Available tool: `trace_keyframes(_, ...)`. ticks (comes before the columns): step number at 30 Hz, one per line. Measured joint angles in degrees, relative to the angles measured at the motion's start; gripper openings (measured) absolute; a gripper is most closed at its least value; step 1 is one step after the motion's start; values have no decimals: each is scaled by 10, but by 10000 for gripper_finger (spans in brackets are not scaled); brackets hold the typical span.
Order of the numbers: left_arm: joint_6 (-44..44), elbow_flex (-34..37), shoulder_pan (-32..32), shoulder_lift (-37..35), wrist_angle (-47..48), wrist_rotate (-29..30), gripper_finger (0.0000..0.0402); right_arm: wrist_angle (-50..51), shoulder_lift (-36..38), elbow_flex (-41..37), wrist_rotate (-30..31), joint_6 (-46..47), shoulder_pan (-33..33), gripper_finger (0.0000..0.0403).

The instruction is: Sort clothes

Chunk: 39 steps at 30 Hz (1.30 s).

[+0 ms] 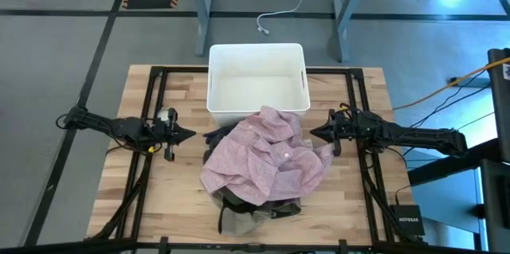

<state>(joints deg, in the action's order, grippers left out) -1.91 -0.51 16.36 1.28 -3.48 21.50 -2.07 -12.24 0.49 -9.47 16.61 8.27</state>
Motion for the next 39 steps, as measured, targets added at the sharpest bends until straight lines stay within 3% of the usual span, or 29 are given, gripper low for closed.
trace_keyframes(23,0,0,0,0,0,0,1,0,0,0,0,0,0,24)
trace_keyframes(27,-70,0,-3,0,-4,8,1,0,0,0,0,0,0,24)
trace_keyframes(30,-81,0,-3,0,-59,-7,1,0,0,0,0,0,0,24)
trace_keyframes(35,-48,0,-3,0,-252,-11,1,-24,0,0,0,4,0,24)
trace_keyframes(39,-29,0,-3,0,-369,-12,1,-47,0,0,-1,114,0,24)
